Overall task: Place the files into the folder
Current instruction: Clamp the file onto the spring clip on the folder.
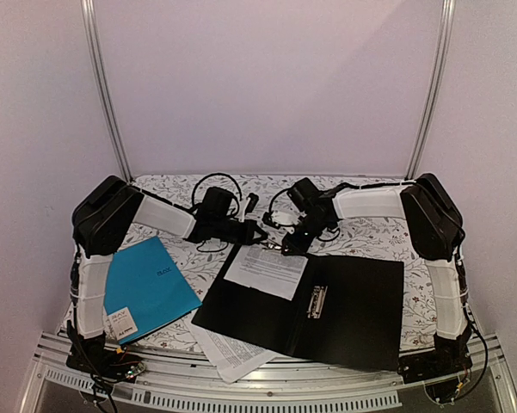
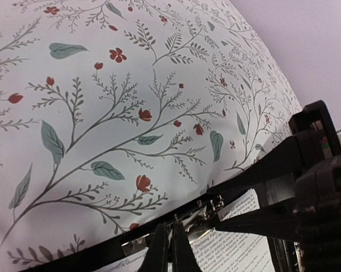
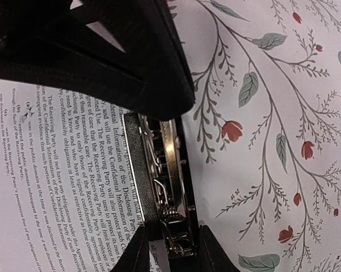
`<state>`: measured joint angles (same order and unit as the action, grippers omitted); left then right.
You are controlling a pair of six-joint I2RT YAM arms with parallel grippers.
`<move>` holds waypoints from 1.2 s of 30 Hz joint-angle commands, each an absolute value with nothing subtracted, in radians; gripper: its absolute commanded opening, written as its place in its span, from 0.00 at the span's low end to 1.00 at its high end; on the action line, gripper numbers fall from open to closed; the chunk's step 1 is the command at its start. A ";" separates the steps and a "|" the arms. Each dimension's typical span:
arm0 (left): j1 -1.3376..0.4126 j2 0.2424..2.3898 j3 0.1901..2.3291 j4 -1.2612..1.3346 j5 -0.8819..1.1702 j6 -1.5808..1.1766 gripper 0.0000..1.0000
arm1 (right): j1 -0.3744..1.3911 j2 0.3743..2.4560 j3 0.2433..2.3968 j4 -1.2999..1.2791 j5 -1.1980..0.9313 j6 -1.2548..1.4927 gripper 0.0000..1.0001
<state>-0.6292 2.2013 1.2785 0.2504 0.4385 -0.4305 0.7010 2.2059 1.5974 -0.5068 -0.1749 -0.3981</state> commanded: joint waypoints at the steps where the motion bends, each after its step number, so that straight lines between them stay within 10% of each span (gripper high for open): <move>1: -0.639 2.329 1.197 -0.132 0.333 -0.432 0.00 | 0.714 2.278 1.556 -0.494 -0.067 -0.373 0.13; 36: -0.627 2.399 1.199 -0.347 0.113 -0.439 0.00 | 0.713 2.277 1.561 -0.515 -0.062 -0.391 0.00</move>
<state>-0.6292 2.2250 1.3056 0.1631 0.3580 -0.4946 0.7090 2.2059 1.5959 -0.4938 -0.1406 -0.3828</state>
